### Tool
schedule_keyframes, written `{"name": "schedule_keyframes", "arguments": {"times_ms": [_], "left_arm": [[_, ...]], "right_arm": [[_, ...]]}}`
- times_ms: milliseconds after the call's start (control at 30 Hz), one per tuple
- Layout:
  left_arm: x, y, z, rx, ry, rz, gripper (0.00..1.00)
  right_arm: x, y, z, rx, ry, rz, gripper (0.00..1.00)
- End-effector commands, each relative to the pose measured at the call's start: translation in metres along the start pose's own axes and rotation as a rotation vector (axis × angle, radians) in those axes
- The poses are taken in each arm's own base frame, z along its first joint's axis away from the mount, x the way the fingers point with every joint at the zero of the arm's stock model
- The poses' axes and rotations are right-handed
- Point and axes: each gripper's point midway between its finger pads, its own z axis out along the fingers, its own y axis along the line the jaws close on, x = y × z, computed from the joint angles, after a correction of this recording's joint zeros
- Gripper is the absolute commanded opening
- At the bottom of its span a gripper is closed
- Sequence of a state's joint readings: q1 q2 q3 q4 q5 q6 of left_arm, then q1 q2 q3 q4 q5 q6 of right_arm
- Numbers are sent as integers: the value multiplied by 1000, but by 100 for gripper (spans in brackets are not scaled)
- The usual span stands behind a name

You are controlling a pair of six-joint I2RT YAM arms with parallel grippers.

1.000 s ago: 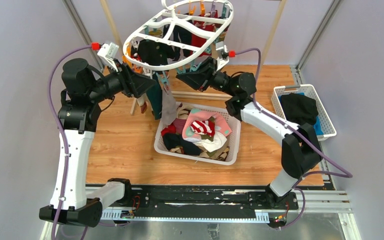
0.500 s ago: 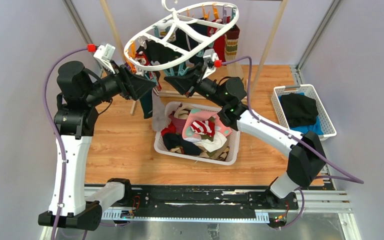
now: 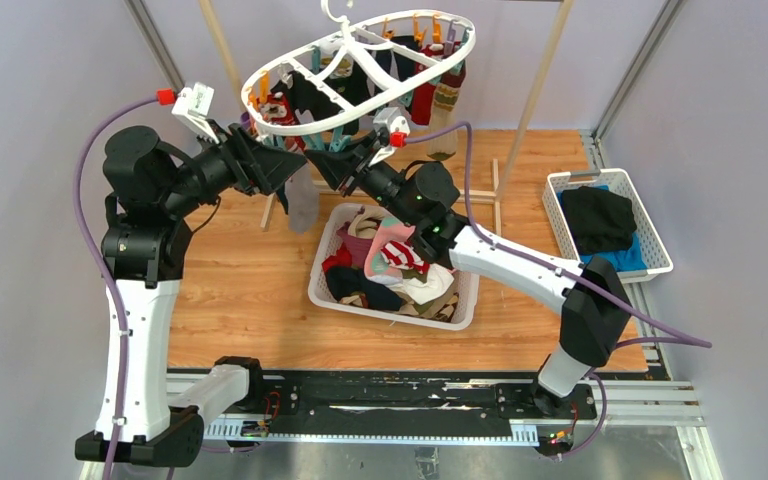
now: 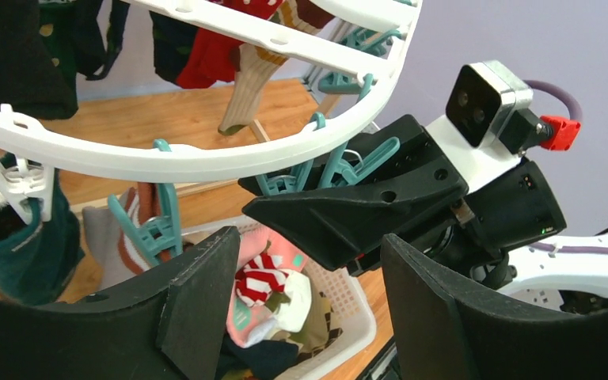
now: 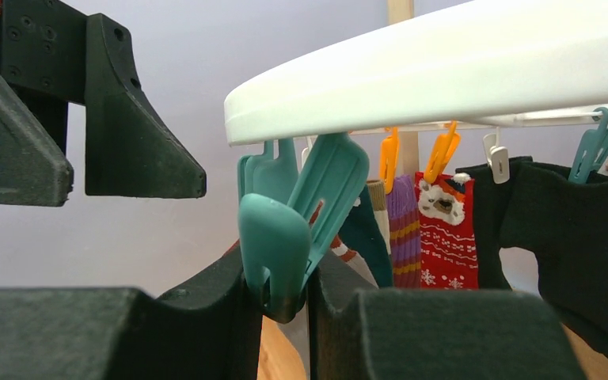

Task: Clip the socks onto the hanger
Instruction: Rotate the hanger at the clothesline, then open the clamp at the hanger.

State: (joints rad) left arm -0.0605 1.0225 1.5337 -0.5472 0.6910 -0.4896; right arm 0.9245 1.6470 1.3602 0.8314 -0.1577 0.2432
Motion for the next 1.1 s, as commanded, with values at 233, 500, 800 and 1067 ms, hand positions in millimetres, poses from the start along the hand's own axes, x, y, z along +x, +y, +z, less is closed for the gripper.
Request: {"name": "schedule_keyframes", "arguments": {"times_ms": [233,500,800,1067], "left_arm": [[-17,10,16,-20,-54,-34,69],[-8,25,29,-36,-26,-50,65],[-5,29,39,-7,-18,-95,58],[-6,34,44,-16,-23,-103,53]], "right_arm": [[2,16,14,18,-15,-82,0],[5,20,17,28,-16,-105,0],[9,28,19,8,-11,-109,0],[10,32,21,-5,-10,-107,0]]}}
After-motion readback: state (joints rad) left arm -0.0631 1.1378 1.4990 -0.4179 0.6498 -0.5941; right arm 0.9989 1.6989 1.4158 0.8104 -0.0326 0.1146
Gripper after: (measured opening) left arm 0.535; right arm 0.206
